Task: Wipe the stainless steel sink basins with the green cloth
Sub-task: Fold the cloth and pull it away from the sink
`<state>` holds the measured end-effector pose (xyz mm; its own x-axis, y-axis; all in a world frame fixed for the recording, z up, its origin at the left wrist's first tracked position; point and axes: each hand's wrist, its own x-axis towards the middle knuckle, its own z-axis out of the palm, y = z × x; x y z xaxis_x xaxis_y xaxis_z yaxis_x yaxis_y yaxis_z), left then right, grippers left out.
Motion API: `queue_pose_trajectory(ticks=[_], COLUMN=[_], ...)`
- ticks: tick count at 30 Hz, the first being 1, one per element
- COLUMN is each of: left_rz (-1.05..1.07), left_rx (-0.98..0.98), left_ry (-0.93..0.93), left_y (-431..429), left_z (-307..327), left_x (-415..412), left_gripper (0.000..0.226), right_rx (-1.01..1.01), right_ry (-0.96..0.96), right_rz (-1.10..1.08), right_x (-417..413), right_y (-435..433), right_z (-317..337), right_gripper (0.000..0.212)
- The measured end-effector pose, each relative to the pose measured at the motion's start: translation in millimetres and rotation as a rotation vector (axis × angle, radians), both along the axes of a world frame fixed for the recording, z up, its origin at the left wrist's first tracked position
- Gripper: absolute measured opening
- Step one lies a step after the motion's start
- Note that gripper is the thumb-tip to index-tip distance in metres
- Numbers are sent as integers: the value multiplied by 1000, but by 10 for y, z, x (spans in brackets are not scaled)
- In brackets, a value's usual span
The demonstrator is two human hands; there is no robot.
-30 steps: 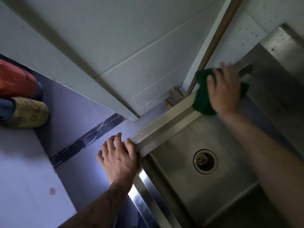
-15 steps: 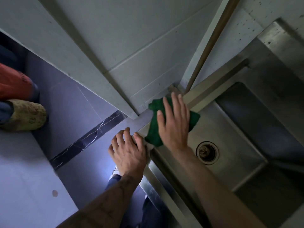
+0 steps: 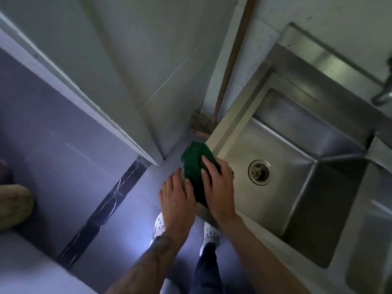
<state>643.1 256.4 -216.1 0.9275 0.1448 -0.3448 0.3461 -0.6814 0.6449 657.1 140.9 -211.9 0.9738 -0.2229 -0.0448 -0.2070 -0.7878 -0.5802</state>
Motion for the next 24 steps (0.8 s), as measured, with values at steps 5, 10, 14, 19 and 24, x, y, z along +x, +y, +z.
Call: queue_pose_trajectory(ticks=[5, 10, 14, 19, 24], left_rz=[-247, -398, -576, -930, -1380], left_rx=[-27, 12, 83, 73, 237], left_ry=[-84, -26, -55, -174, -218], left_y=[226, 143, -86, -693, -1365], left_z=[127, 387, 640, 980, 1352], left_x=[59, 42, -144, -726, -1470], left_gripper=[33, 42, 41, 34, 50], right_rx=[104, 170, 233, 296, 317], right_ry=[-21, -85, -105, -141, -183], right_rz=[-14, -183, -371, -605, -843], right_x=[-42, -639, -1373, -2440, -3660], right_y=[-115, -432, -750, -1058, -1224], right_z=[351, 722, 1001, 1339, 1683], right_gripper=[27, 26, 27, 34, 39])
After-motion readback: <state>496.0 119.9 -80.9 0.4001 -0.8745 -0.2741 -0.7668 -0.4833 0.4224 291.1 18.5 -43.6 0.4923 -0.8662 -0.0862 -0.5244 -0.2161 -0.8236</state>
